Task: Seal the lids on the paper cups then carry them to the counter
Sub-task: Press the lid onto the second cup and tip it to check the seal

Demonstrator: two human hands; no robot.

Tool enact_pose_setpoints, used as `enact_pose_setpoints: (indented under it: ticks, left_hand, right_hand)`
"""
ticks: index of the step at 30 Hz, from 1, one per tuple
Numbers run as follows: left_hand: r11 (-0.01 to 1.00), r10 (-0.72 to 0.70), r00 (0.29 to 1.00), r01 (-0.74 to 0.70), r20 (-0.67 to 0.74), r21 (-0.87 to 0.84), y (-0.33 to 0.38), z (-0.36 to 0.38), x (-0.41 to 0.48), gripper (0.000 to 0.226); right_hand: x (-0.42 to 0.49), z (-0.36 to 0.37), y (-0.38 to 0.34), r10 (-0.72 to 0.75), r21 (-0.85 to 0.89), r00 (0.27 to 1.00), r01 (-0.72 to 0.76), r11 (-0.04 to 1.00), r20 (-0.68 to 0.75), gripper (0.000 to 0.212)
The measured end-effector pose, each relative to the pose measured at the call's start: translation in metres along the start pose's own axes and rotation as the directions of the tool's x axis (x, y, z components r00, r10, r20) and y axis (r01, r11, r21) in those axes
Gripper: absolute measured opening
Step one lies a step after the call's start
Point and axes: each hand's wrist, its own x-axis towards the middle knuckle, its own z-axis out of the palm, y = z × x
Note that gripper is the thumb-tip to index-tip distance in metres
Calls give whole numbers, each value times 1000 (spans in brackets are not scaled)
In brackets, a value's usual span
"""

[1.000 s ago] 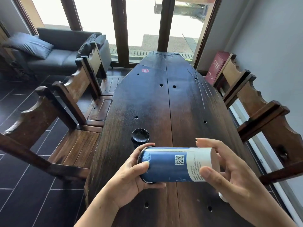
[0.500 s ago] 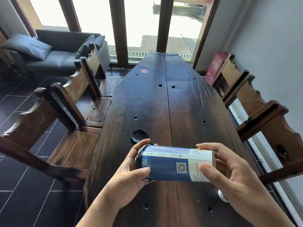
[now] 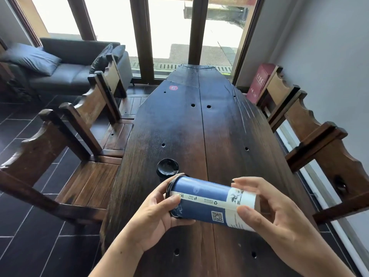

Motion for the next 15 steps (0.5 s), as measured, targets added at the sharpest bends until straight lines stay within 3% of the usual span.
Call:
enact_pose_setpoints:
  ticks: [3,10,15]
  left_hand:
    - [998,33,999,-35,39,51,8,0,2,82]
    - [987,41,996,-53,82,152,17,10,15,67]
    - [985,68,998,-65,-10,161,11,29,30,73]
  right_hand:
    - [2,1,6,79,4,996,-79,997,38,55]
    - [7,14,26,183,15,940,-196,981,288,53]
    - [5,25,42,185,147,942,-233,961,280,54]
